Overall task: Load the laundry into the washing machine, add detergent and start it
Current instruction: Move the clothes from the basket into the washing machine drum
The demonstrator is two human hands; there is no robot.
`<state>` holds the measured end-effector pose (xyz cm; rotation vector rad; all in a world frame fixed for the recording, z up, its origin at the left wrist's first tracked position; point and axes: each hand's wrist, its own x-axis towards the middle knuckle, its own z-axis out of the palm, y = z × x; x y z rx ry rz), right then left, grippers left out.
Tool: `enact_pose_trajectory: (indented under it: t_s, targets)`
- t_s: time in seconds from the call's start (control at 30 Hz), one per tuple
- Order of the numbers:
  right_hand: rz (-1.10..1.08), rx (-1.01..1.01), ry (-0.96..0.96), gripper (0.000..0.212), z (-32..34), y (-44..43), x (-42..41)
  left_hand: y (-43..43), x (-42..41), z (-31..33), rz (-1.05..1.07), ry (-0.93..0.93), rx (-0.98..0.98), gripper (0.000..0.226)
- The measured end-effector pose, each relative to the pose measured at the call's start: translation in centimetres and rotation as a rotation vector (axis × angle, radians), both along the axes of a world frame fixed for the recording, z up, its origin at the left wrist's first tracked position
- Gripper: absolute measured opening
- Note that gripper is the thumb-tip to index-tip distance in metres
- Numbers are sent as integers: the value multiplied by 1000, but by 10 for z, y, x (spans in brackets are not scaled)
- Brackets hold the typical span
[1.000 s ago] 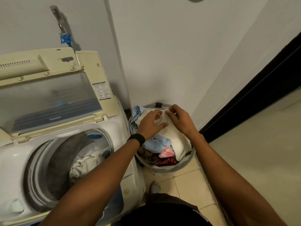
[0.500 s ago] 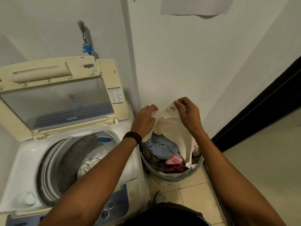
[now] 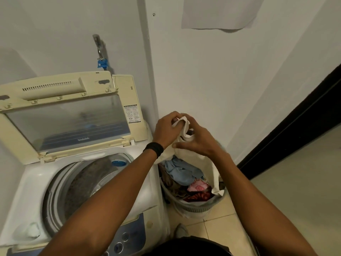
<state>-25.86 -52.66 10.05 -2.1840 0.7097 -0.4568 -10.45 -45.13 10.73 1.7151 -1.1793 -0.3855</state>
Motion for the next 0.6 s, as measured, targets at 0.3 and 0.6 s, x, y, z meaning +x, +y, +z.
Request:
enact_pose_trajectory:
  t_s: [0.3,0.6]
  targets:
    - [-376,105,-346,12,38,-23,-13,21,22,-17,-250,23,234,48]
    - [-515,236,-497,39,43,-36,-26,25,37,-3,132,38,-85,28]
